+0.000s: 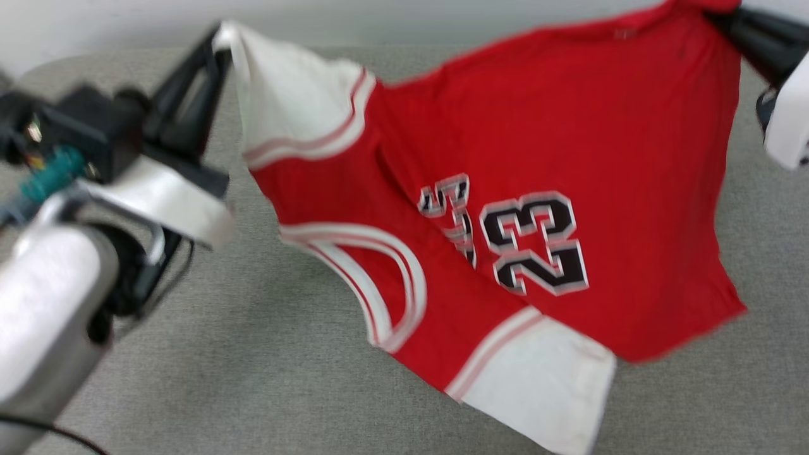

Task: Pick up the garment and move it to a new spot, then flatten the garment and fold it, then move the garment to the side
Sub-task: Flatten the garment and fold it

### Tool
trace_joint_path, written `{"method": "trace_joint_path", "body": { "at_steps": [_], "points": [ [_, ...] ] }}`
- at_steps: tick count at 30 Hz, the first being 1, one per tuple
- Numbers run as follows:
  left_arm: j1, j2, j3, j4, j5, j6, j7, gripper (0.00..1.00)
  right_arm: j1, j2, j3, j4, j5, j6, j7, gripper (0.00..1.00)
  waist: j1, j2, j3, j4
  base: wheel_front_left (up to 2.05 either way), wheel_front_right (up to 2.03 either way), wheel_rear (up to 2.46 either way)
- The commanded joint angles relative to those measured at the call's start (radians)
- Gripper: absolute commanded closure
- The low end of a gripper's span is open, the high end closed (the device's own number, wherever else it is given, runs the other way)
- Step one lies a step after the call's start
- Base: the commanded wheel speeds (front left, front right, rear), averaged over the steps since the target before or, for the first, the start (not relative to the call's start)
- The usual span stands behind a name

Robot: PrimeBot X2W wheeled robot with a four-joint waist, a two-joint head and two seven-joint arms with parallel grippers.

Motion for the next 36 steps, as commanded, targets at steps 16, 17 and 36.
{"method": "trace_joint_path", "body": {
  "at_steps": [16,17,36],
  "points": [
    [-0.679,-0.161,0.036,0.308,0.036,-0.193,0.117,1.00,-0.382,0.182,-0.173,0.159,-0.274,-0.001,-0.029,1.00,0.0000,0.0000,0.192,-0.032,0.00,0.00,0.00],
    [-0.715,-0.171,0.036,0.336,0.036,-0.206,0.119,1.00,-0.415,0.193,-0.178,0.174,-0.289,-0.001,-0.028,1.00,0.0000,0.0000,0.205,-0.030,0.00,0.00,0.00],
    [-1.239,-0.306,0.048,0.812,0.062,-0.316,0.048,1.00,-0.905,0.306,-0.081,0.485,-0.384,-0.001,-0.086,1.00,0.0000,0.0000,0.328,0.008,0.00,0.00,0.00]
  ]
}}
